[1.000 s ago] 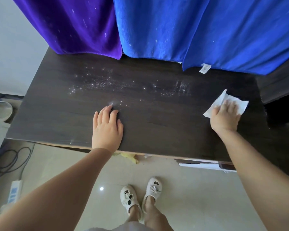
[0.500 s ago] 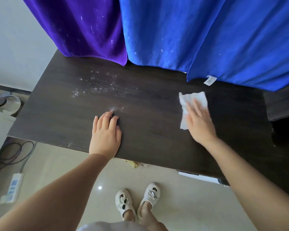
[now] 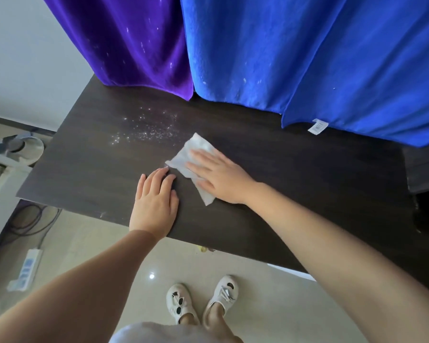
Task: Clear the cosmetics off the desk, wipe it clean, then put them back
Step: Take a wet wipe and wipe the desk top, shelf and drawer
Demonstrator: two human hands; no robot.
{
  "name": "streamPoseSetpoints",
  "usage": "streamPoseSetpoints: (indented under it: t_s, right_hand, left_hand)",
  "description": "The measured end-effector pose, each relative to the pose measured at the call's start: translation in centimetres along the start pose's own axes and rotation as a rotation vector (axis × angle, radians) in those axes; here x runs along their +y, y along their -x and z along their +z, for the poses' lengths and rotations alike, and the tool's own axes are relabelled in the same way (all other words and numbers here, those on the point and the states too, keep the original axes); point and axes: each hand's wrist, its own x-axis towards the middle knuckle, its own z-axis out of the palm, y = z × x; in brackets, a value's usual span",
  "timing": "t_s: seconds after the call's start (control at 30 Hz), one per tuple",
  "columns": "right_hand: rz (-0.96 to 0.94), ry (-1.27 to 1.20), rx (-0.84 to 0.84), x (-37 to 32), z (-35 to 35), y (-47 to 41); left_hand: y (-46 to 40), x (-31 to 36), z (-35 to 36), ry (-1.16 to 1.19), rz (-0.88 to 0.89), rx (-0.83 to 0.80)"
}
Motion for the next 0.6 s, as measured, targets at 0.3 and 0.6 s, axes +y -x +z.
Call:
streamPoseSetpoints:
  t_s: [0.3,0.6]
  right_hand:
    - [1.267,-0.126,0.271,11.4,0.1,11.5]
    - [0.081,0.008,-0.045,-3.3,1.2,0.4]
  left_hand:
    - [0.1,-0.2,0.0,-0.002,0.002,0.013]
    - [0.0,-0.3,-0.5,0.025,-0.003,-0.011]
